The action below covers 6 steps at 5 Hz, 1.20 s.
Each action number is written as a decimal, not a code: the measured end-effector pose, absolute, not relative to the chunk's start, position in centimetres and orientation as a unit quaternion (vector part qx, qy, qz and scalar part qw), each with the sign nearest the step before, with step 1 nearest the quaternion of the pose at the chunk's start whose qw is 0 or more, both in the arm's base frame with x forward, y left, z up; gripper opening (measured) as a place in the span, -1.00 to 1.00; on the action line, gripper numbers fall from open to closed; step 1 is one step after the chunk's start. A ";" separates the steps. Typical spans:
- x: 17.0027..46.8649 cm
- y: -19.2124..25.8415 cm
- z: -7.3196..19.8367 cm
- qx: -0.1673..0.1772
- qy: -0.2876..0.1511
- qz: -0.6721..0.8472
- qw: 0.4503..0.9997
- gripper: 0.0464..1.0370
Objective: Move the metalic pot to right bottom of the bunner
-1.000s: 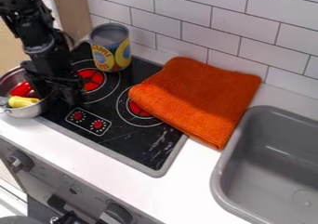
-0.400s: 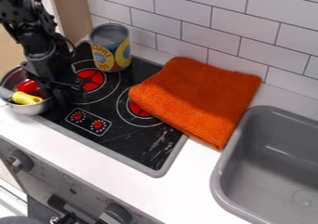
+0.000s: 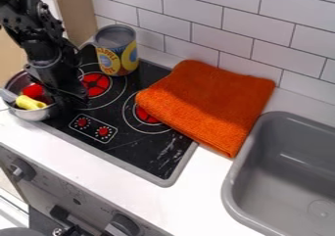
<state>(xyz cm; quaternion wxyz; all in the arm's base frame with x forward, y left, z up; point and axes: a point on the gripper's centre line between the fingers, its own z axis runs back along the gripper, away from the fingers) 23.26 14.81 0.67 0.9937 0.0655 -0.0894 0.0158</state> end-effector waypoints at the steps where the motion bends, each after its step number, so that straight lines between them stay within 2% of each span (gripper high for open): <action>1: 22.5 13.4 0.8 0.067 -0.088 0.003 0.994 -0.97; 3: 20.9 10.8 1.6 0.068 -0.087 -0.018 0.994 -0.98; 4: 19.9 8.8 2.0 0.066 -0.070 -0.030 0.995 -0.98; 6: 18.0 2.9 2.0 0.061 -0.065 -0.066 0.994 -0.98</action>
